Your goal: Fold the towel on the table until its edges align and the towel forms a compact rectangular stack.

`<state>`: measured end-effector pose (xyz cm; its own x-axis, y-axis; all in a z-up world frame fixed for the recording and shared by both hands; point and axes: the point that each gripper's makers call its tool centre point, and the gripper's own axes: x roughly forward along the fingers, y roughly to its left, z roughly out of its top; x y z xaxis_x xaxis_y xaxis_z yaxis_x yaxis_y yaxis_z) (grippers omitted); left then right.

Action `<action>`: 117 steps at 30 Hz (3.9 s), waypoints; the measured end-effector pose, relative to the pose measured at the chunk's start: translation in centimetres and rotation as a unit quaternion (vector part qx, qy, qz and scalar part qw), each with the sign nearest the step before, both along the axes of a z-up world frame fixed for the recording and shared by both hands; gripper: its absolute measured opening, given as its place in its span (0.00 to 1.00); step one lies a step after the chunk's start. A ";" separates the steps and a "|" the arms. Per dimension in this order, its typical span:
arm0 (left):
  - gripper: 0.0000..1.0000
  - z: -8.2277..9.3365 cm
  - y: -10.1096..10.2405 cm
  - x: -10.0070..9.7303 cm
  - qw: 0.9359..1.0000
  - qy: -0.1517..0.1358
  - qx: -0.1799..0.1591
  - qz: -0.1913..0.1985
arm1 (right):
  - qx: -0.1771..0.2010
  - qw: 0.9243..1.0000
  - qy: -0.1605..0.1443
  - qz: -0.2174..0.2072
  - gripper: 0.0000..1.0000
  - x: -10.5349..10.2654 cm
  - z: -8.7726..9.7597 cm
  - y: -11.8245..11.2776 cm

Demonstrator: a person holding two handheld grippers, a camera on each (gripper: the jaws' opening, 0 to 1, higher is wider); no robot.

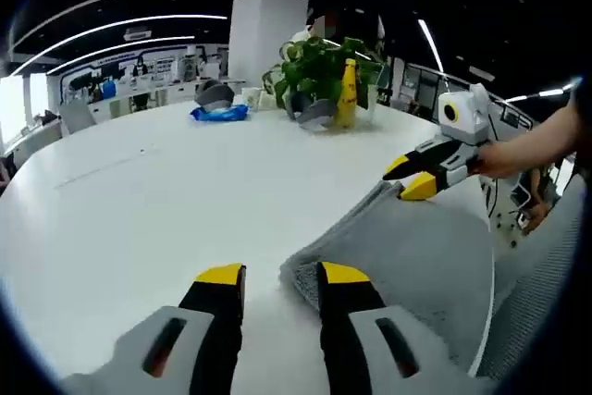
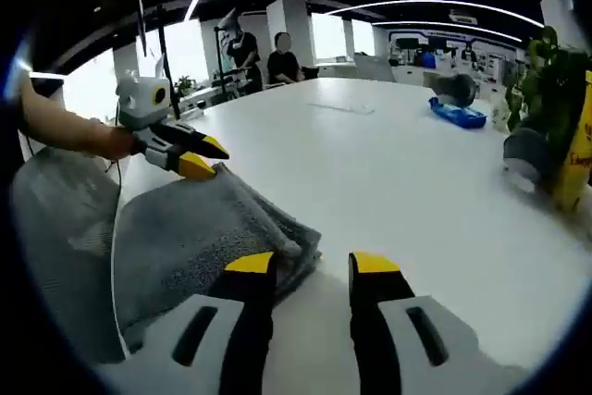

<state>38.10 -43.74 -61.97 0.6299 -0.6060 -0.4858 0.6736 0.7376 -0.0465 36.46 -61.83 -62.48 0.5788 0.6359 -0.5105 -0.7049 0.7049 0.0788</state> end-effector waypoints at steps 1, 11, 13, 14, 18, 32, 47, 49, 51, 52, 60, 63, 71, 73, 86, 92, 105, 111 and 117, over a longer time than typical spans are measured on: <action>0.29 1.0 -0.4 -0.4 1.000 -0.005 -0.021 -0.012 | 0.012 1.000 -0.004 0.001 0.30 -0.1 0.7 0.0; 0.43 3.1 -2.0 -8.9 0.987 0.000 0.024 -0.162 | 0.010 0.994 -0.019 0.105 0.40 -7.8 4.1 3.4; 0.42 2.1 -2.2 -10.1 0.981 -0.003 0.063 -0.183 | -0.022 0.992 -0.034 0.121 0.37 -8.9 2.9 3.8; 0.41 1.6 -2.1 -10.4 0.978 -0.010 0.090 -0.187 | -0.004 0.993 -0.026 0.113 0.37 -9.1 2.7 4.1; 0.41 1.0 -3.1 -10.6 0.980 -0.004 0.084 -0.181 | -0.023 0.993 0.001 0.118 0.44 -9.9 0.5 4.5; 0.41 -1.5 -2.9 -10.1 0.979 0.025 0.083 -0.184 | -0.009 0.991 0.007 0.133 0.42 -9.4 -0.8 4.8; 0.41 -1.4 -2.4 -2.0 0.985 0.031 0.068 -0.158 | -0.036 0.989 0.020 0.145 0.42 -1.1 -0.9 5.3; 0.41 -1.4 -2.2 -1.0 0.984 0.031 0.068 -0.159 | -0.032 0.989 0.022 0.144 0.42 0.0 -0.9 5.4; 0.41 -1.4 -2.0 0.0 0.985 0.033 0.065 -0.158 | -0.029 0.989 0.022 0.142 0.42 1.0 -0.8 5.5; 0.41 -1.4 -1.9 0.4 0.985 0.033 0.063 -0.158 | -0.027 0.989 0.022 0.141 0.42 1.4 -0.8 5.6; 0.41 -1.4 -1.9 1.0 0.986 0.033 0.056 -0.151 | -0.023 0.990 0.019 0.135 0.42 2.0 -0.8 5.7; 0.42 -1.3 -1.7 1.0 0.988 0.034 0.055 -0.139 | -0.018 0.992 0.023 0.126 0.43 1.8 -0.4 5.6; 0.61 6.1 0.6 -0.4 0.997 -0.016 -0.037 -0.058 | 0.025 0.997 -0.022 0.064 0.57 0.0 4.5 4.1; 0.65 8.2 2.0 -1.8 0.997 -0.045 -0.030 -0.049 | 0.028 0.998 -0.045 0.042 0.62 -0.9 6.2 3.2; 0.99 15.2 14.2 -12.1 0.981 -0.145 -0.050 0.114 | 0.106 0.977 -0.153 -0.104 1.00 -7.6 15.5 -3.0; 0.99 15.7 17.2 -13.5 0.967 -0.200 -0.005 0.158 | 0.101 0.975 -0.149 -0.126 1.00 -9.5 15.1 -2.6; 0.99 15.7 19.1 -13.0 0.949 -0.200 -0.076 0.233 | 0.109 0.963 -0.130 -0.211 0.99 -10.8 14.2 2.2; 0.99 13.1 18.3 -12.9 0.965 -0.174 -0.018 0.198 | 0.028 0.963 -0.145 -0.227 0.99 -10.5 13.3 1.2; 0.99 12.3 17.5 -12.9 0.971 -0.175 0.015 0.165 | -0.022 0.964 -0.092 -0.249 0.99 -11.3 9.8 -0.3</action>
<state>25.15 -26.22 -49.70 0.9167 -0.3322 -0.2222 0.3714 0.9133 0.1671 25.17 -62.14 -52.67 0.8900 0.2359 -0.3902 -0.2774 0.9593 -0.0529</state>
